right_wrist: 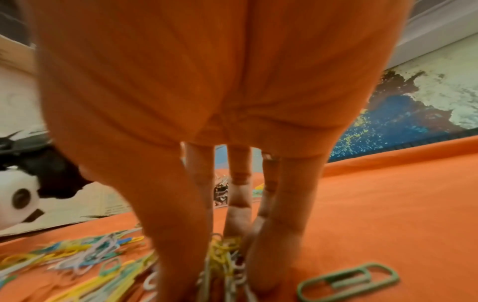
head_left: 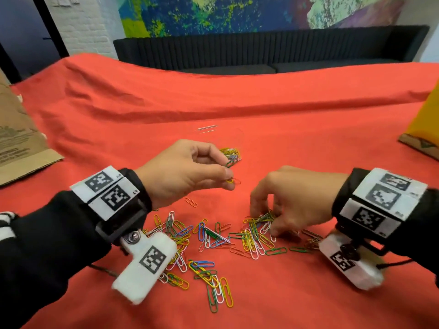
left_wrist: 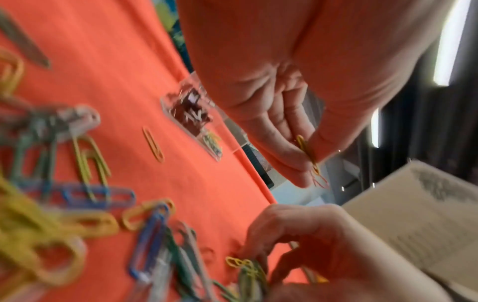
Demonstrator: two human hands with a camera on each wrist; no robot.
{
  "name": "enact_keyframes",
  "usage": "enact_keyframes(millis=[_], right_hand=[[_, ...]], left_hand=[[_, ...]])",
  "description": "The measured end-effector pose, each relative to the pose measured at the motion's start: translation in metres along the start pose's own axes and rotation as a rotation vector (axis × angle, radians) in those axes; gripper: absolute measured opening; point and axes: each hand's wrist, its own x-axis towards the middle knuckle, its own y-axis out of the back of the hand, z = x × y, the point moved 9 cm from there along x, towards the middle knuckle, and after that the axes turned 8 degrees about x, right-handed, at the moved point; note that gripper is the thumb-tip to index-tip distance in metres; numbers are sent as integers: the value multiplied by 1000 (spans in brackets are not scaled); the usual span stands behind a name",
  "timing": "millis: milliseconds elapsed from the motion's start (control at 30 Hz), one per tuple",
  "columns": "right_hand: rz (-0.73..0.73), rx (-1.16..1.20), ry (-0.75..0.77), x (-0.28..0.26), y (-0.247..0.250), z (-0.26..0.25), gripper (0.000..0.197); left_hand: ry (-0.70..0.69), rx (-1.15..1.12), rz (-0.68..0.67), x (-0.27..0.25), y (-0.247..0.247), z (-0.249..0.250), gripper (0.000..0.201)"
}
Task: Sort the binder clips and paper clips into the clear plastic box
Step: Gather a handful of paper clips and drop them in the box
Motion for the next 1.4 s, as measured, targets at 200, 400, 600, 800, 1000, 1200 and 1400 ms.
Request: enact_keyframes(millis=[200,400,600,800,1000,1200,1400], right_hand=[[46,13,-22,1,6,4,15],[53,88,-39,2,9,11,11],[155,229,-7,5,40,9,14],[317,428,187,5,101,-27,15],[390,387,264,35,106,-58,14],[375,337,242,45,83,-63,5],[601,429,260,15,123,-28,7]], left_hand=[[203,-628,67,5,-3,-24,9],[166,-1022,59,5,-10,-30,27],[265,-1046,217,6,-17,-47,34],[336,-982,218,5,-34,-59,43],[298,-1008,41,4,-48,-52,47],[153,-1137,70,8,-32,-43,38],[363,-1099,167,6,-28,-61,31]])
